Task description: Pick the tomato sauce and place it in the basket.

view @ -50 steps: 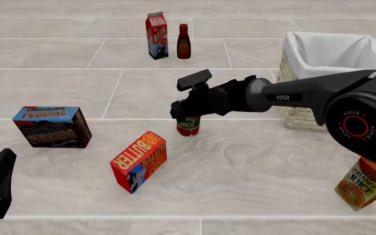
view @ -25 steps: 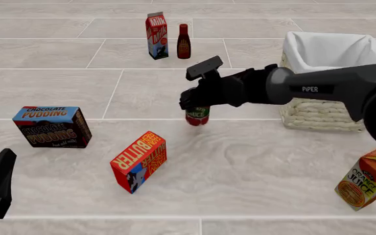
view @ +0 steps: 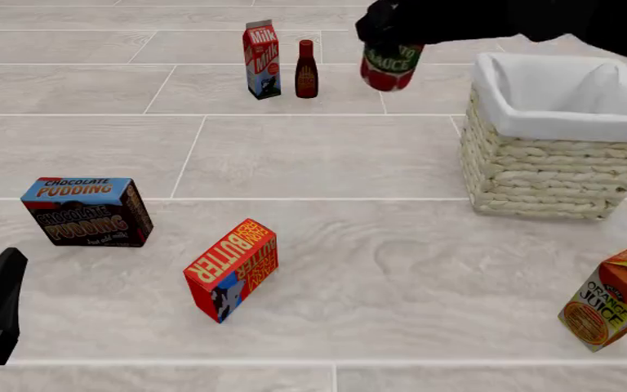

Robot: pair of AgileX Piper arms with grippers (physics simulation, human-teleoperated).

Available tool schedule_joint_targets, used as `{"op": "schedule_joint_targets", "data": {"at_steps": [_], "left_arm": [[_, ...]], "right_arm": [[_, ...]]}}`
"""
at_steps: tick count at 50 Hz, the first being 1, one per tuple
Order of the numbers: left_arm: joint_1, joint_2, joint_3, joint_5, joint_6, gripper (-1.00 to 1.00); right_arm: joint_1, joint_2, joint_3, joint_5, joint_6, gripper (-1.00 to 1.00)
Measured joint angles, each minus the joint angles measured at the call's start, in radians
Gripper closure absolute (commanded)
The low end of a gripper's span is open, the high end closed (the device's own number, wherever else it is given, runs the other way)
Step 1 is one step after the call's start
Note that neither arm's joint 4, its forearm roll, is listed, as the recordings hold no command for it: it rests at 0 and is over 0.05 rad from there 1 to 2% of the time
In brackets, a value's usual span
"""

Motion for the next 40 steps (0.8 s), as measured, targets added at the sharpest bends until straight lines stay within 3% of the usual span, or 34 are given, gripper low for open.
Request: {"op": "schedule_joint_targets", "data": {"at_steps": [18,40], "left_arm": [[0.0,0.0,0.0,0.0,0.0,-1.0],[0.0,0.0,0.0,0.0,0.0,-1.0]], "right_arm": [[-0.147,-0.164,-0.136,0.146,-0.051,1.0],[-0.357,-0.218,-0.136,0.16,-0.048,1.0]]}}
